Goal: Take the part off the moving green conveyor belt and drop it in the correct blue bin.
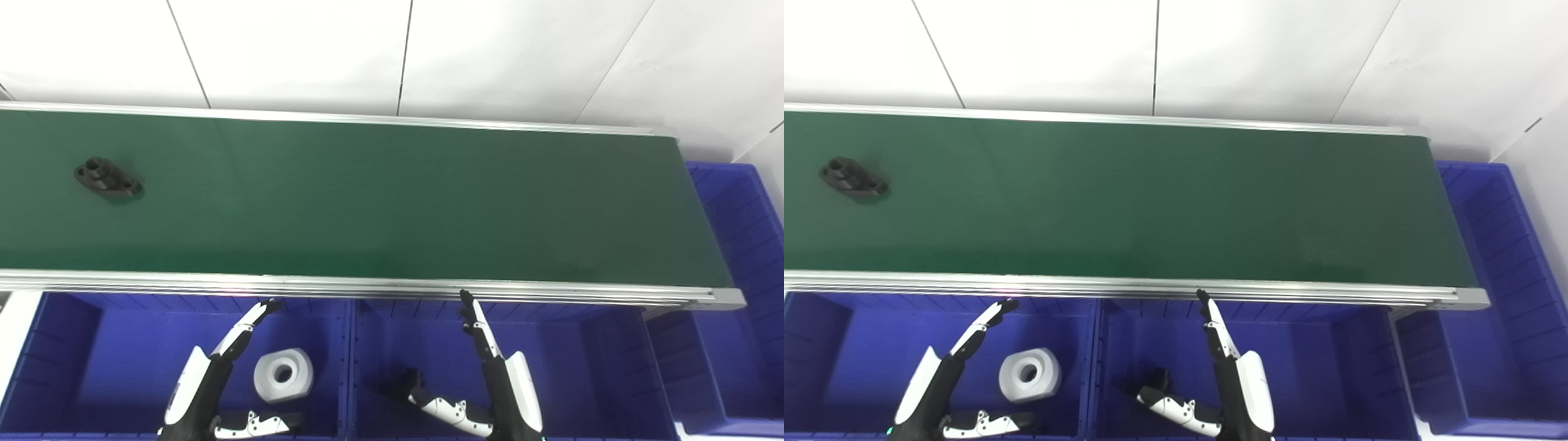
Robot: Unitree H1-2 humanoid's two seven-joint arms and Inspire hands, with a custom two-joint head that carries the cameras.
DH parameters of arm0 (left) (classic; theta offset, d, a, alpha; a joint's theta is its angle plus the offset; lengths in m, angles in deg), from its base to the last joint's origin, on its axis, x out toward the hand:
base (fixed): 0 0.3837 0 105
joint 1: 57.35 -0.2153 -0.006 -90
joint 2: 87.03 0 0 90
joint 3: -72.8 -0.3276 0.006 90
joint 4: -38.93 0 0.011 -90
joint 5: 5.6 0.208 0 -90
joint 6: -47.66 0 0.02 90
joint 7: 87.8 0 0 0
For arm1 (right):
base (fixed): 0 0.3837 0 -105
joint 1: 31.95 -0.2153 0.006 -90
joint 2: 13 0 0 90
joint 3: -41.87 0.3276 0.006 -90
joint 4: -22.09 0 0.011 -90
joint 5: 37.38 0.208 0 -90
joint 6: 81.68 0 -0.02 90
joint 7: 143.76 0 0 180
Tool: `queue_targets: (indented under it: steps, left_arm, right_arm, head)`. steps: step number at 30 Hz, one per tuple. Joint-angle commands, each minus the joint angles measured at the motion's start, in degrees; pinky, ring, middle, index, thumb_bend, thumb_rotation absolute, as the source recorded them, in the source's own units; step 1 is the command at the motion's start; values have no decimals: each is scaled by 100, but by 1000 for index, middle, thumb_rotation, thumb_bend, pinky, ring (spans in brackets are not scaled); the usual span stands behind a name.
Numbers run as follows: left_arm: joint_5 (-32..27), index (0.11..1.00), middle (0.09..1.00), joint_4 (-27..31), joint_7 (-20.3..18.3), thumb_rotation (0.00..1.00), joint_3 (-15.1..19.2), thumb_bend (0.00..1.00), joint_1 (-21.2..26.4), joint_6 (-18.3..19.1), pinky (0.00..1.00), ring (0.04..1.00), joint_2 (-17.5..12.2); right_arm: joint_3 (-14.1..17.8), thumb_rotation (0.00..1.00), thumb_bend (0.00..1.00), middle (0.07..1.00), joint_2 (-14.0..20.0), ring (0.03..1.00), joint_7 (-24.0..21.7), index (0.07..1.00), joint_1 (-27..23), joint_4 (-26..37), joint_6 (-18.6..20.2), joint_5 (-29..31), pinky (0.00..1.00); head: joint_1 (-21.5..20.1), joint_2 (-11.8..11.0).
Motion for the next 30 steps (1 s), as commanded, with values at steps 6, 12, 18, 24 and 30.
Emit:
queue_targets:
  steps: [6,12,18,24,30]
  left_arm:
    - [26,873,917,-94,455,390,-236,754,88,-154,808,879,62]
    - [46,855,894,-262,351,395,-237,794,2,-154,734,840,254]
    - [168,817,873,-486,325,372,-93,797,-64,-154,748,832,428]
    - [307,809,873,-641,453,407,-30,802,-51,-154,750,837,521]
    - [406,810,866,-774,628,427,-68,802,-3,-154,731,825,571]
  right_arm:
    - [43,588,746,979,122,913,45,1000,93,93,-352,127,847]
    - [-295,576,723,990,623,937,560,1000,-96,-304,-425,361,879]
    - [-617,550,696,1000,913,977,958,1000,-229,-560,-424,556,942]
    - [-691,488,656,1000,970,999,985,1000,-252,-564,-425,572,998]
    - [-695,453,641,1000,951,1000,1027,1000,-294,-684,-425,542,1000]
  head:
    - [1098,-441]
    - [2371,-1240]
    - [2714,-1616]
    - [2592,-1750]
    - [2524,-2005]
